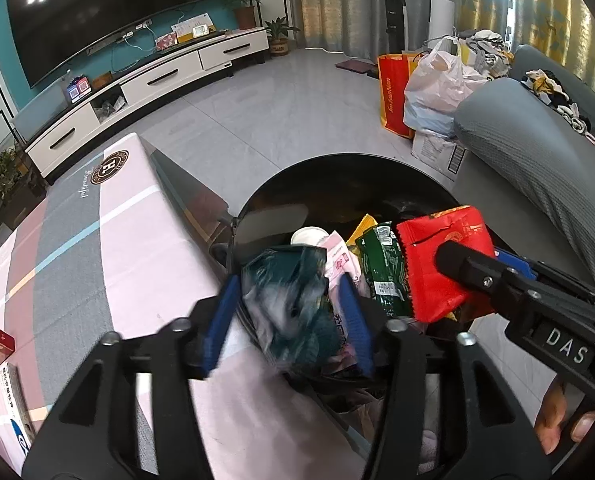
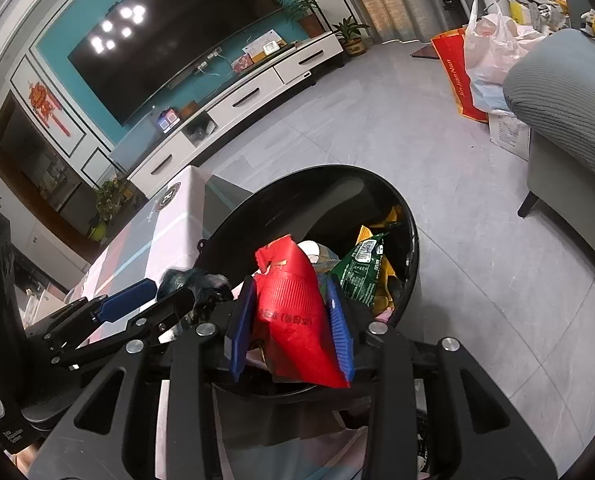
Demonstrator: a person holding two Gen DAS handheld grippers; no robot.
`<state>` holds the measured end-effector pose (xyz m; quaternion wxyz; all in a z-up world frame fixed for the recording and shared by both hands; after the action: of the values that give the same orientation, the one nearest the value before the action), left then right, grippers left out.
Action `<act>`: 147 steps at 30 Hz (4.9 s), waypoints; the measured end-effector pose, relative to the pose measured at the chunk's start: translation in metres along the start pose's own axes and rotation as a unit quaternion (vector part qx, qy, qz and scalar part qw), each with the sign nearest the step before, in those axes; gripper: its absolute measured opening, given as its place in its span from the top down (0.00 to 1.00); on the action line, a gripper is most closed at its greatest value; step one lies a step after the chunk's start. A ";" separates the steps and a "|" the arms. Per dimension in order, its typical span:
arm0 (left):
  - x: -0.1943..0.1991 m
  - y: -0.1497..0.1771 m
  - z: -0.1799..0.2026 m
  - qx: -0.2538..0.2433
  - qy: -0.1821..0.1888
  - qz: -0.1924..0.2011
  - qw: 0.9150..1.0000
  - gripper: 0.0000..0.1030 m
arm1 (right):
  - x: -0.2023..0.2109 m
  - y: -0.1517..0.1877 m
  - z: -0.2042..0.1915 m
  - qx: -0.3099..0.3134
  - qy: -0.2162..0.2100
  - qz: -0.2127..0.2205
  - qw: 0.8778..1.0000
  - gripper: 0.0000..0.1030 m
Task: Collect trash
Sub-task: 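Open both tools to drop the bags into the bin, then move both tools back over the red box and white box, then grasp the white medicine box with the left tool while the right grasps the red cigarette box, then lift both boxes off the table and turn toward the black bin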
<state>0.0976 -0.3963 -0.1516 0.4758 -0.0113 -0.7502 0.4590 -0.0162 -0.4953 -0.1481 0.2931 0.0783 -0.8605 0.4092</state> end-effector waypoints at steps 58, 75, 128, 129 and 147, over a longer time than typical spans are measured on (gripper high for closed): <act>0.170 0.121 -0.200 0.222 -0.139 0.035 0.964 0.03 | 0.051 0.054 -0.169 0.146 -0.042 -0.058 0.987 0.17; 0.168 0.219 -0.306 0.356 -0.171 -0.003 0.919 0.03 | 0.009 0.114 -0.243 0.227 -0.069 -0.132 0.962 0.17; 0.147 0.233 -0.437 0.418 -0.196 0.044 0.886 0.57 | -0.207 0.172 -0.462 0.490 -0.267 -0.136 0.819 0.17; 0.147 0.232 -0.439 0.419 -0.199 0.044 0.885 0.57 | -0.208 0.175 -0.466 0.497 -0.273 -0.136 0.813 0.17; 0.164 0.218 -0.404 0.391 -0.186 0.050 0.900 0.57 | -0.138 0.184 -0.438 0.441 -0.295 -0.155 0.833 0.78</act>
<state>0.2089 0.0778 -0.1378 0.2702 0.2241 -0.5834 0.7324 0.2203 -0.0606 -0.1315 0.0197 0.4488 -0.6110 0.6519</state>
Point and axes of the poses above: each gripper's, at about its wrist camera, not at the fingertips, and x roughly against the way its jaws point, z to its right, y to its underside, the point moved 5 cm from there along -x, roughly the way its jaws point, and after that the axes turned 6 degrees about z, right-handed, at the moved point
